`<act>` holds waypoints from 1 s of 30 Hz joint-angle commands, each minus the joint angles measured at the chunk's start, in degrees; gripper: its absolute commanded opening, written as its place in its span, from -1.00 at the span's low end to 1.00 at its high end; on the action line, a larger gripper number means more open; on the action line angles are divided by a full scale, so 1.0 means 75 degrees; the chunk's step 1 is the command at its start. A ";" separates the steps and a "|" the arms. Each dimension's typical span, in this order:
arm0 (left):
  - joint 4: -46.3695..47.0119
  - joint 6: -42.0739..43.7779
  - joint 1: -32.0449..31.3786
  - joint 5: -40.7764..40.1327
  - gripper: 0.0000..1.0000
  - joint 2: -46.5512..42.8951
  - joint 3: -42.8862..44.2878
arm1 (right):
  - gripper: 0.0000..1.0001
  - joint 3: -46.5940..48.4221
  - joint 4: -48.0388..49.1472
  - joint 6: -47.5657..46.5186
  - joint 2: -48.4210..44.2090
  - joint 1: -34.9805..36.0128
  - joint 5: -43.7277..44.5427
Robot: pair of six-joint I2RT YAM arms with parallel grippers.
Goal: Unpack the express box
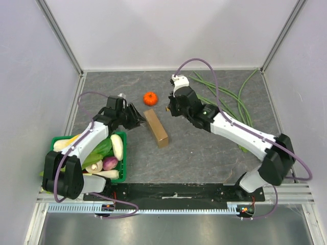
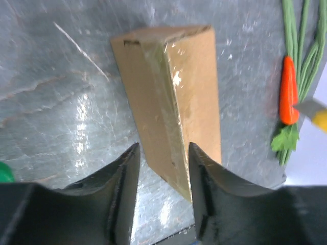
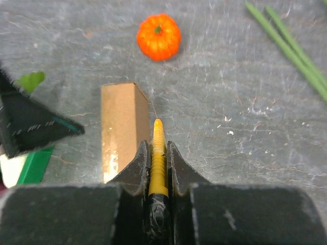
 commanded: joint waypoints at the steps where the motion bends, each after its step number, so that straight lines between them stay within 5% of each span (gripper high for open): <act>1: -0.0767 0.0833 0.0008 -0.1343 0.07 -0.0343 0.0961 | -1.00 -0.0377 0.0444 -0.0748 -0.1026 0.0832 0.0842; 9: -0.0487 0.1795 0.0242 -0.1192 0.35 0.0545 0.2451 | -1.00 -0.1363 0.0903 -0.0855 -0.1707 0.2213 0.0879; 17: 0.0123 0.2041 0.0324 0.0166 0.39 0.1753 0.3178 | -1.00 -0.1656 0.1314 -0.0950 -0.1065 0.3410 0.0972; 30: -0.0052 0.2088 0.0336 0.0708 0.37 0.2915 0.3237 | -1.00 -0.1762 0.1232 -0.0071 -0.0243 0.3599 0.2308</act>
